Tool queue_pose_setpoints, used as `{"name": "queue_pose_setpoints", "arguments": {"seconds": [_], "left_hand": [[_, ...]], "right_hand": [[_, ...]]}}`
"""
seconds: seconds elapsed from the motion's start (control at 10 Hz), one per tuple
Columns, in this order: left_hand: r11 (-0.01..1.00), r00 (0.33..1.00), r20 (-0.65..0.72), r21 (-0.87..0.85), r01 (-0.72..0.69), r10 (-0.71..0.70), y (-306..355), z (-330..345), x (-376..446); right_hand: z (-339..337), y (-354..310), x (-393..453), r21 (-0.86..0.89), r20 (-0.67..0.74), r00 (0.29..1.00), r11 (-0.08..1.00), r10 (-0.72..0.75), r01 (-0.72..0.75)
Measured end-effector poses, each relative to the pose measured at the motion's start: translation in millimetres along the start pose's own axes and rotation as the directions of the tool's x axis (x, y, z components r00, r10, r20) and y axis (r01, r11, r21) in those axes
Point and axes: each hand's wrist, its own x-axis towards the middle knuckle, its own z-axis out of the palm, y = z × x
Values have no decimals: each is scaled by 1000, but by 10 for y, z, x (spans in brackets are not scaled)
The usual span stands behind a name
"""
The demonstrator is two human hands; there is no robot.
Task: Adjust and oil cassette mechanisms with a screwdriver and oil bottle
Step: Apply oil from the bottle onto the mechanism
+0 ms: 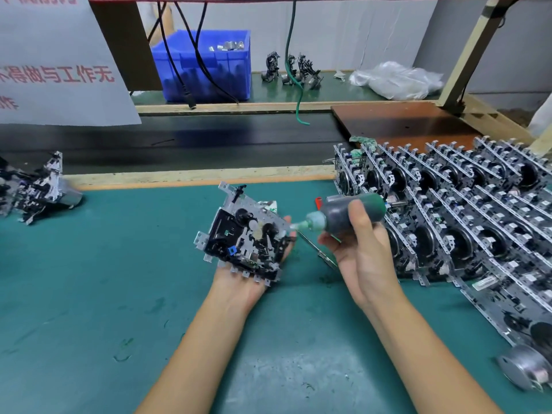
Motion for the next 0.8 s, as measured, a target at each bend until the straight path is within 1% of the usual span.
{"name": "queue_pose_setpoints", "arguments": {"seconds": [0.1, 0.2, 0.3, 0.4, 0.5, 0.6, 0.7, 0.8], "left_hand": [[785, 979, 59, 590, -191, 194, 105, -86, -14], [470, 906, 238, 792, -389, 350, 74, 31, -32], [35, 820, 397, 892, -450, 412, 36, 2, -1], [-92, 818, 460, 884, -458, 347, -20, -32, -47], [-240, 790, 551, 833, -499, 268, -60, -19, -90], [-346, 755, 613, 778, -525, 233, -72, -4, -125], [-371, 734, 627, 767, -523, 262, -21, 1, -163], [-396, 755, 596, 786, -476, 275, 22, -1, -159]], "right_hand": [[-20, 22, 13, -124, 31, 1000, 992, 3, 0], [-12, 56, 13, -354, 60, 997, 933, -42, 61], [2, 104, 73, -428, 46, 992, 895, -115, 124], [-12, 95, 268, -492, -49, 991, 867, -122, 83], [28, 85, 487, -621, 37, 999, 783, -24, 42], [76, 109, 681, -748, 133, 987, 663, 91, 39], [82, 143, 814, -835, 129, 958, 549, 257, -35], [73, 180, 876, -788, 40, 952, 595, 303, -156]]}}
